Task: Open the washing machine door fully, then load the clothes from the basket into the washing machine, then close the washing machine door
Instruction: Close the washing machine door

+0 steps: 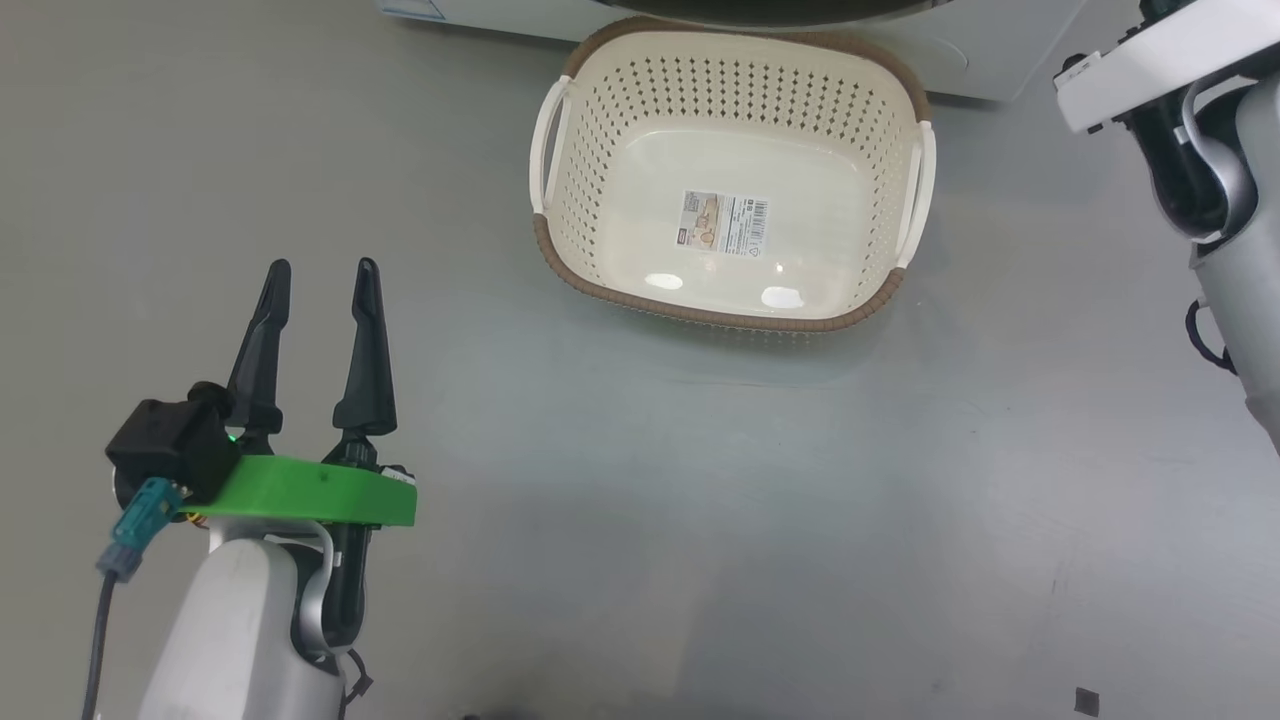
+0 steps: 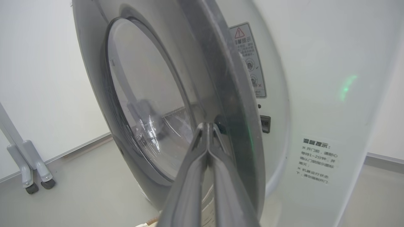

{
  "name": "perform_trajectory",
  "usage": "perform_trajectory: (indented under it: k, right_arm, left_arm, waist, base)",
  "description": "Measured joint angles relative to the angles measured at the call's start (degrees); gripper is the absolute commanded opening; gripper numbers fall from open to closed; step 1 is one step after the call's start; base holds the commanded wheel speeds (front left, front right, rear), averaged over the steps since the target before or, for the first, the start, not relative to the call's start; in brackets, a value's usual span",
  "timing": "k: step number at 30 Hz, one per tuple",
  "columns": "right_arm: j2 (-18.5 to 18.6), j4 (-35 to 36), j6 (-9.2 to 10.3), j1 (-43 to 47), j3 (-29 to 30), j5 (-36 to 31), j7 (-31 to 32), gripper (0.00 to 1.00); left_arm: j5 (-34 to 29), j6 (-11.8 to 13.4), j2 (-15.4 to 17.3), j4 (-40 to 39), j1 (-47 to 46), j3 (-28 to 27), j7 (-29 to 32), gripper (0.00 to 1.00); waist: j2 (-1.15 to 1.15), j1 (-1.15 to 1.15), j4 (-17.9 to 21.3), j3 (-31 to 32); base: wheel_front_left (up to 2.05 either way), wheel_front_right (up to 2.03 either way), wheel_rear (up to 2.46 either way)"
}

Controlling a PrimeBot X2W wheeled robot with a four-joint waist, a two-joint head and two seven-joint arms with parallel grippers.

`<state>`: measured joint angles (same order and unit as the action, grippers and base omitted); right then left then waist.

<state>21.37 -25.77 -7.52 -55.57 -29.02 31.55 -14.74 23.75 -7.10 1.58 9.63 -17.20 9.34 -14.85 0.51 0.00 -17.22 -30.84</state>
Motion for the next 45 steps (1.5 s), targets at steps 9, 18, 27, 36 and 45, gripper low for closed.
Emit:
perform_trajectory:
  k: [9,18,27,36,45]
  right_arm:
    - [-0.3,-2.0,0.0,-3.2,2.7,-0.5,0.0,0.0]
    - [-1.0,-3.7,0.0,-5.1,4.0,-1.6,0.0,0.0]
    - [-1.7,-4.2,-0.01,-6.3,6.5,-2.8,0.0,0.0]
    - [-2.7,-4.1,0.0,-5.7,5.1,-3.9,0.0,0.0]
    - [-3.4,-3.5,0.01,-0.3,3.9,-3.9,0.0,0.35]
  left_arm:
    - [0.6,0.0,-0.1,-0.7,-1.4,0.5,0.0,1.0]
    - [0.7,0.0,-0.2,-1.0,-2.6,0.9,0.0,1.0]
    - [1.0,0.0,-0.2,-1.2,-2.7,0.9,0.0,1.0]
    - [1.0,0.0,-0.2,-0.6,-2.8,0.3,0.0,1.0]
    - [-0.7,0.0,-0.2,0.6,-2.7,-0.7,0.0,1.0]
  waist:
    - [0.0,0.0,-1.1,-2.3]
    - [0.0,0.0,-2.4,-3.8]
    - [0.0,0.0,-2.9,-4.3]
    - [0.0,0.0,-2.4,-3.2]
    - [0.0,0.0,-1.1,-1.1]
  base:
    - [0.0,0.0,0.0]
    - [0.0,0.0,0.0]
    - [0.0,0.0,0.0]
    - [0.0,0.0,0.0]
    - [0.0,0.0,0.0]
